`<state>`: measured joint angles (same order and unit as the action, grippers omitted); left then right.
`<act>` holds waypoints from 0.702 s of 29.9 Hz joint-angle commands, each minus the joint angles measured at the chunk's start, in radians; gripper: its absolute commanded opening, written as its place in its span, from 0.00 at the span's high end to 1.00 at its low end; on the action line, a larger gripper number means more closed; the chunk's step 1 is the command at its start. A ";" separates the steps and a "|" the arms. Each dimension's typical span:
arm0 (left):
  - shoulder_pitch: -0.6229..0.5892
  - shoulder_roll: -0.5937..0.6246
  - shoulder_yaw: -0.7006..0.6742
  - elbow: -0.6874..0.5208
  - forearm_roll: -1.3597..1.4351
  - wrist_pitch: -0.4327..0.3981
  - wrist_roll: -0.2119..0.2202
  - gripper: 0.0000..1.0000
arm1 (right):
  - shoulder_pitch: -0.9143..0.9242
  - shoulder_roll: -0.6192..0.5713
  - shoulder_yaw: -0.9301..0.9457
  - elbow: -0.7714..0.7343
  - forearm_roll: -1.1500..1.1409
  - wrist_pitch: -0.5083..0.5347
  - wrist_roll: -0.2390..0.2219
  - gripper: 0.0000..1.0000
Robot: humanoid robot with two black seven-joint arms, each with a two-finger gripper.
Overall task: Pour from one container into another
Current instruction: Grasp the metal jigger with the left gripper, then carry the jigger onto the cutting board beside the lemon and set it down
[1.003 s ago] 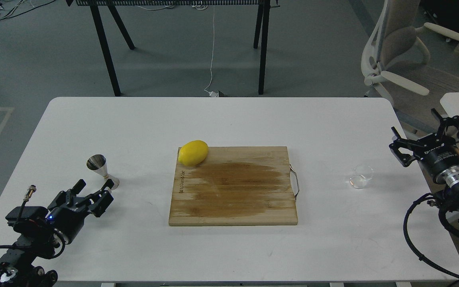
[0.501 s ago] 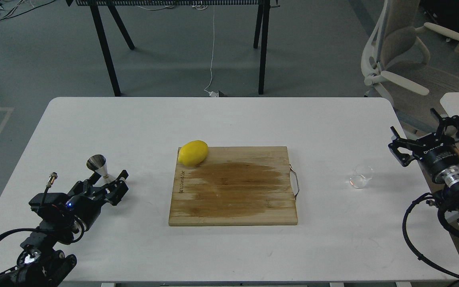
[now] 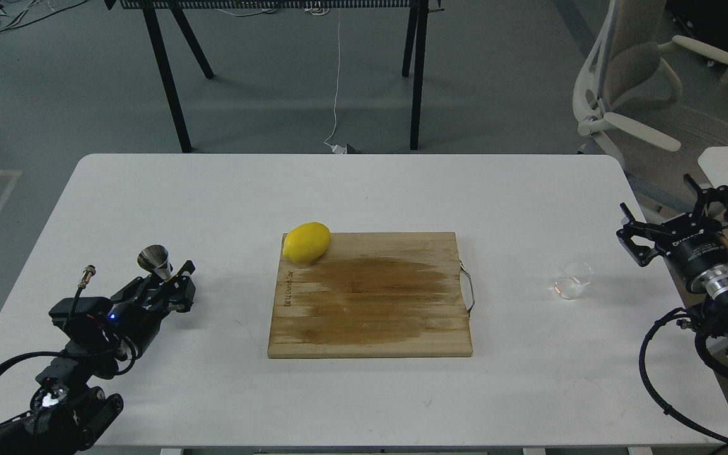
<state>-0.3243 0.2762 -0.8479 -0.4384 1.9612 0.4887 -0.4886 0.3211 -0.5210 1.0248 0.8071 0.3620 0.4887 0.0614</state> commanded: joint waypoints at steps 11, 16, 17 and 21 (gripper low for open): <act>-0.180 0.037 0.013 -0.141 -0.007 0.000 0.000 0.92 | 0.000 0.001 0.000 -0.002 0.000 0.000 0.000 0.01; -0.249 -0.018 0.036 -0.269 -0.007 0.000 0.000 0.92 | 0.001 0.001 0.000 -0.006 0.000 0.000 0.000 0.00; -0.258 -0.041 0.050 -0.286 -0.005 0.000 0.000 0.92 | 0.003 0.001 0.000 -0.011 0.000 0.000 0.000 0.01; -0.304 -0.138 0.142 -0.316 0.004 0.000 0.000 0.93 | 0.004 0.004 0.000 -0.029 -0.002 0.000 0.000 0.01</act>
<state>-0.5979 0.2018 -0.7712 -0.7350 1.9564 0.4887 -0.4888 0.3245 -0.5189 1.0248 0.7869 0.3620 0.4887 0.0613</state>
